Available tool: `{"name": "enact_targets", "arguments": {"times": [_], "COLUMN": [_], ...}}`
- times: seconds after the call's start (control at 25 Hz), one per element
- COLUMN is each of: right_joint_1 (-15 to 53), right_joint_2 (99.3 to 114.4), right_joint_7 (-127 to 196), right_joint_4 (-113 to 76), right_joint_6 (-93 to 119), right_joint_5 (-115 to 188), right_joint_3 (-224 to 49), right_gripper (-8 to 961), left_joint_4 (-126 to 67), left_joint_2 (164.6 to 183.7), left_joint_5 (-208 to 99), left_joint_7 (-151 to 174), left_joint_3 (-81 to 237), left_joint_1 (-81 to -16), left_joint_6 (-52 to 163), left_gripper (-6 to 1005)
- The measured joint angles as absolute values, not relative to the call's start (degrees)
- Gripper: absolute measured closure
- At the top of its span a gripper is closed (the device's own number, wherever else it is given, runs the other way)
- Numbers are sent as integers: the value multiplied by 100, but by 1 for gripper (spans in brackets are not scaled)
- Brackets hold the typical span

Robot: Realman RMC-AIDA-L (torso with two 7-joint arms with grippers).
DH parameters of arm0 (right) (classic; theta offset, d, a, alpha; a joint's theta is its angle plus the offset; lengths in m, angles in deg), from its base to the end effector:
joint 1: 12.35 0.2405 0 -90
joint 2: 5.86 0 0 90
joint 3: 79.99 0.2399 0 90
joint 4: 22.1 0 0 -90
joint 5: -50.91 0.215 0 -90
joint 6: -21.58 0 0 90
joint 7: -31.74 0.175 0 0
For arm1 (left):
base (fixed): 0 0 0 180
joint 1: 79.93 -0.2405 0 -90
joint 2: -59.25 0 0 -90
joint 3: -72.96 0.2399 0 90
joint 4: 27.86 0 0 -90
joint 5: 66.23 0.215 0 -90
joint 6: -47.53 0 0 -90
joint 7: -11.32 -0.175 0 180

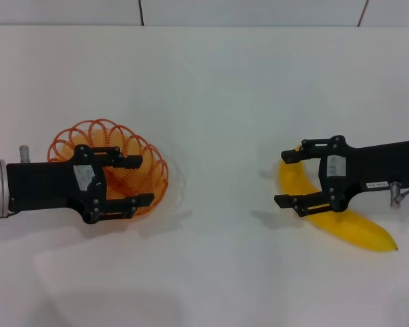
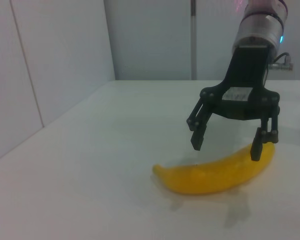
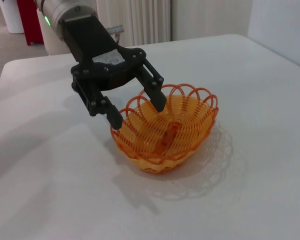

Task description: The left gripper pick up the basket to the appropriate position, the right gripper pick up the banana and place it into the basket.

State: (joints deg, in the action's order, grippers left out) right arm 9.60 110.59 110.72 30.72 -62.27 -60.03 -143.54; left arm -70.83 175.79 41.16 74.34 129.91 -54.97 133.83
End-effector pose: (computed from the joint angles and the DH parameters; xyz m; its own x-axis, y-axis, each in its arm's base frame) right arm 0.2481 0.3215 -0.0223 0.9555 -0.1769 -0.2361 -0.2260 -0.9534 -0.2001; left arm -0.2474 0.3227 -0.0249 0.9424 0.0225 0.3336 0.1087 -0.9641 -0.2423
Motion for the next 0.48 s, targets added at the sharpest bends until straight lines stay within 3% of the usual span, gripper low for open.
{"name": "enact_targets", "arguments": {"times": [0.48], "right_joint_1": [989], "right_joint_2": [11064], "right_joint_7": [11089], "right_joint_4": [3072], "right_joint_6": [-6234], "right_joint_5": [-5991], "right_joint_3": [-14336], "right_gripper": [119], "left_joint_4": [-7083], "left_joint_2": [17585], "left_joint_5": [3948], "left_joint_7": [7499], "left_joint_3": [12926], "left_joint_1": [-5512], "left_joint_6": [13380], "left_gripper": [331]}}
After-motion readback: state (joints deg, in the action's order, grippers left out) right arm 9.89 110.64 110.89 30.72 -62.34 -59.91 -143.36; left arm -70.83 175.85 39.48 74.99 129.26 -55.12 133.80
